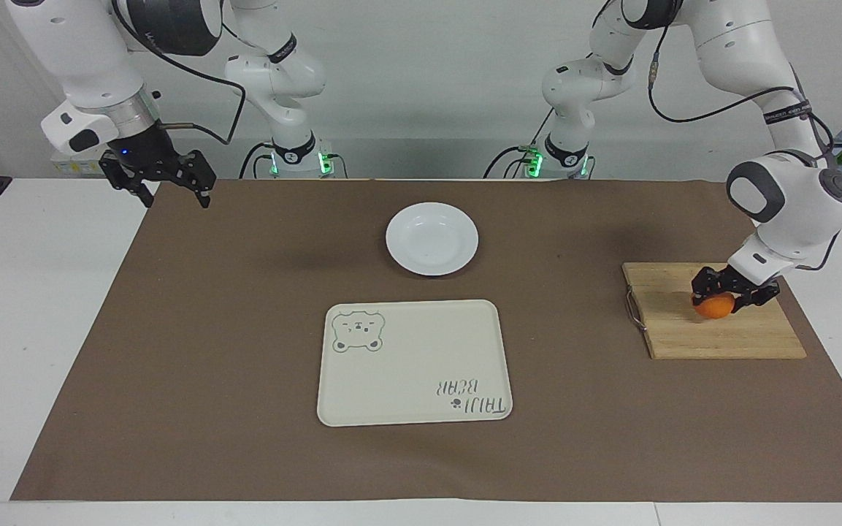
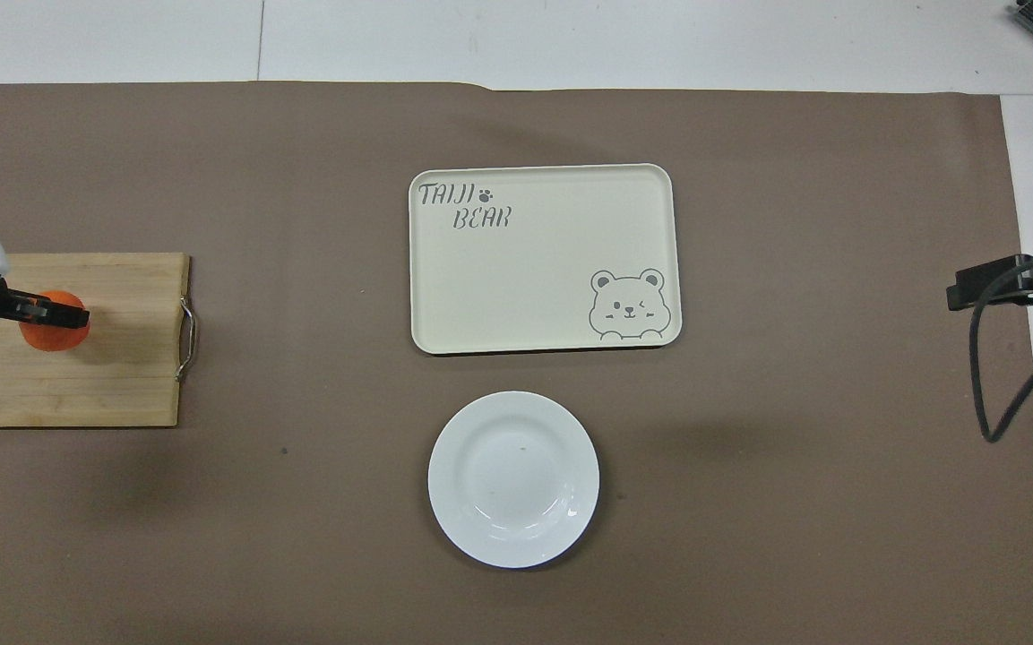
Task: Place orange and plate with both arms
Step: 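Lower the left gripper onto the orange and close on it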
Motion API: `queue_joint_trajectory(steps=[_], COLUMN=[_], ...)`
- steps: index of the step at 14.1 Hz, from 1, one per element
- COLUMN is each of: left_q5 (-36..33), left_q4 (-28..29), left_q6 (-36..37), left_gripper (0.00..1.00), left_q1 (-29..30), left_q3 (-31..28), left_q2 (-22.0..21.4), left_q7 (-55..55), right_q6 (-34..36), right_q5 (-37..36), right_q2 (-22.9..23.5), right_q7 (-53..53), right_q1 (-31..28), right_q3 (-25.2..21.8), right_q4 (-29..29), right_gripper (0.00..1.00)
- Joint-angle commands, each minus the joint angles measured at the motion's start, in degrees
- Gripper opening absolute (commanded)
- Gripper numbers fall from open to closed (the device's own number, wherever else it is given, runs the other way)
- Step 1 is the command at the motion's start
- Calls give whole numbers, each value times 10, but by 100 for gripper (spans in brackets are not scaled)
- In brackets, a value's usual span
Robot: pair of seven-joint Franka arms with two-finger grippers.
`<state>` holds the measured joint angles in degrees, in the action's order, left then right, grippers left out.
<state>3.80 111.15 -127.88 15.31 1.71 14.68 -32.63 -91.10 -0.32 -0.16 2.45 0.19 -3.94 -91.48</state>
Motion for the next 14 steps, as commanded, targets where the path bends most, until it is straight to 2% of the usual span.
queue_joint_trajectory(steps=[1, 7, 10, 14], left_q5=[6, 6, 7, 6], left_q4=[-2, -15, -7, -6], left_q6=[-5, -1, 35, 120], left_gripper=[0, 0, 0, 0], left_q1=[-5, -7, -47, -142], left_q3=[-2, 5, 4, 4], left_q2=[-10, -27, -61, -90], left_q7=[5, 6, 29, 123], right_q6=[-2, -2, -2, -2], right_q5=[6, 6, 6, 6], right_q2=[-4, -4, -4, -4], right_q7=[-10, -10, -10, -10], right_q1=[-3, -3, -3, -3], right_q3=[2, 2, 2, 2], right_q4=[-5, -5, -5, -5], right_gripper=[100, 100, 100, 100])
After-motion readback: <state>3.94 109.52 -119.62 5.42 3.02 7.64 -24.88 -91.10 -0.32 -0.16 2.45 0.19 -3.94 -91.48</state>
